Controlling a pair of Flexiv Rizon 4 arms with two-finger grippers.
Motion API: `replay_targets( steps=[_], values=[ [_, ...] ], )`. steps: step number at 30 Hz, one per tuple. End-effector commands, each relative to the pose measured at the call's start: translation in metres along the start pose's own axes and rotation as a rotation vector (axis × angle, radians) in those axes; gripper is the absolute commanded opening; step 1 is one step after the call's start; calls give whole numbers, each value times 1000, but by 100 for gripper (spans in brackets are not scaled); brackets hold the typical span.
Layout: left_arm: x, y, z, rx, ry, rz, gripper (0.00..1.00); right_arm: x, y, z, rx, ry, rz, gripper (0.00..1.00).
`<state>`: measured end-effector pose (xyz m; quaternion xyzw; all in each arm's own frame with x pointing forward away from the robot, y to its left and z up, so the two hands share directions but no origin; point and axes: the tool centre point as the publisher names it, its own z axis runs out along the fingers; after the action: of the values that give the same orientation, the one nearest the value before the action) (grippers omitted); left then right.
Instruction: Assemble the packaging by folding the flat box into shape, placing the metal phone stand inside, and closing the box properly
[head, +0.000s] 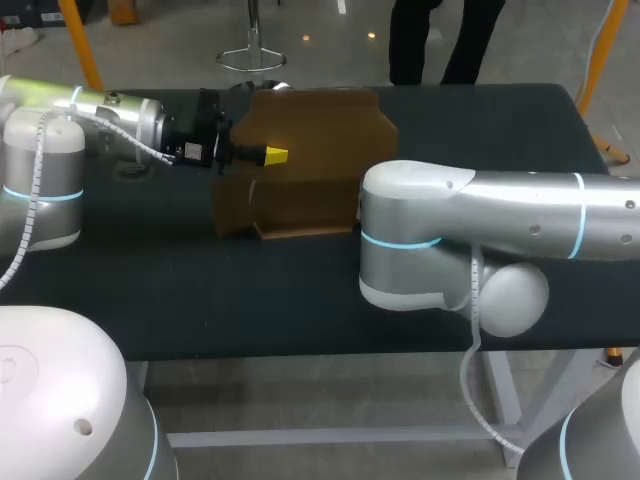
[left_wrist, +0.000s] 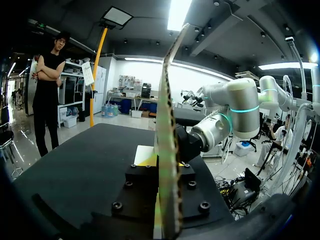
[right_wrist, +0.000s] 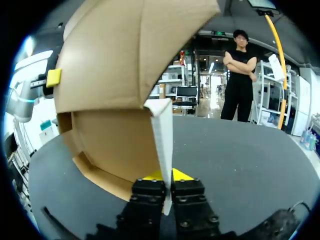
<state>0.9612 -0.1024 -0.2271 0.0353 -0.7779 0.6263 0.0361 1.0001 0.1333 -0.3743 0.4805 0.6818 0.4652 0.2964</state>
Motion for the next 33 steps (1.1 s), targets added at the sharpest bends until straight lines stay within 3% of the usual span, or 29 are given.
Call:
replay_targets(
  steps=[1, 2, 3, 4, 5, 6, 7, 8, 20, 33],
  values=[
    [0, 2, -1, 0, 4, 0, 0, 6, 0, 1, -3, -158, -3, 0],
    [0, 2, -1, 0, 4, 0, 2, 6, 1, 0, -3, -153, -4, 0],
    [0, 2, -1, 0, 4, 0, 12, 6, 1, -1, -3, -147, -5, 0],
    [1, -1, 1, -28, -20, 11, 30, 6, 1, -2, -4, -131, -5, 0],
    [3, -3, 2, -51, -41, 28, 39, 5, 2, -4, -5, -110, 1, 0],
    [5, -5, 4, -73, -62, 43, 56, 5, 3, -5, -2, -97, 3, 0],
    [7, -7, 4, -85, -82, 52, 86, 5, 3, -6, 0, -91, 3, 0],
    [8, -9, 4, -82, -99, 59, 100, 5, 4, -7, -1, -82, 4, 0],
    [22, -32, -22, -120, -299, 168, 100, -5, 9, -11, 30, 38, 35, 0],
    [48, -34, -52, -190, -431, 245, 100, -20, 12, -11, 49, 203, 67, 0]
  ],
)
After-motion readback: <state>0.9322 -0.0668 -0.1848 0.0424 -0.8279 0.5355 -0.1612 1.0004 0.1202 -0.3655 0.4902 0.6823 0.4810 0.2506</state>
